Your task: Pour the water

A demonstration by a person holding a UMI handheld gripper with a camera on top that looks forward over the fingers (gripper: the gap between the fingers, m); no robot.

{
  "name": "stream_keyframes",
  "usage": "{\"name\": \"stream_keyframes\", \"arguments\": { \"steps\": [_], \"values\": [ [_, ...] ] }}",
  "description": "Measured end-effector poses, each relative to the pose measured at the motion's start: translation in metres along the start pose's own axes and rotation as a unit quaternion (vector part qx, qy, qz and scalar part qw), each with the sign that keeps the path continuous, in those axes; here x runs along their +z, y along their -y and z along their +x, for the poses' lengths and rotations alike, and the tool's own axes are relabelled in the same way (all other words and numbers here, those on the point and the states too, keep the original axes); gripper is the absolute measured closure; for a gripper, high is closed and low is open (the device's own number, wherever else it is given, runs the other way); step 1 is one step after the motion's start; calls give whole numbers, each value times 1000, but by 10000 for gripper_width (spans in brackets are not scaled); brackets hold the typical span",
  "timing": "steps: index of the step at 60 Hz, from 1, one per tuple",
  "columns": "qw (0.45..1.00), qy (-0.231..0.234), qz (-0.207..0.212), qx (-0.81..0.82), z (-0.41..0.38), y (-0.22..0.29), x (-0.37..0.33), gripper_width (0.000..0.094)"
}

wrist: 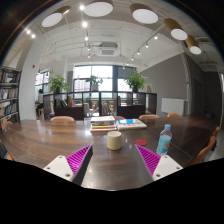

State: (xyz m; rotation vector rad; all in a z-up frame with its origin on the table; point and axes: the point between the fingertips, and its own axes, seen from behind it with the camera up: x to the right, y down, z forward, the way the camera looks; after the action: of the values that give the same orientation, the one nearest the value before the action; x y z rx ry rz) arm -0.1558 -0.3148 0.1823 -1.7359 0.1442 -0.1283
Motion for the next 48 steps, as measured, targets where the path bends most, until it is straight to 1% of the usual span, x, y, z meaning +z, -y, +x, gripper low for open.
{"name": "stream_keyframes", "arguments": {
  "steps": [7,17,27,36,42,48],
  "values": [
    [1000,22,3,3,6,-8,5,78],
    [1000,27,-7,-3,83,-50,36,78],
    [1000,-6,-12,-9,169,-73,75,79],
    [999,-38,-19,-2,236,-77,125,88],
    [999,-40,-20,11,265,-77,159,90],
    [999,-31,-23,18,276,-79,186,90]
  ]
}}
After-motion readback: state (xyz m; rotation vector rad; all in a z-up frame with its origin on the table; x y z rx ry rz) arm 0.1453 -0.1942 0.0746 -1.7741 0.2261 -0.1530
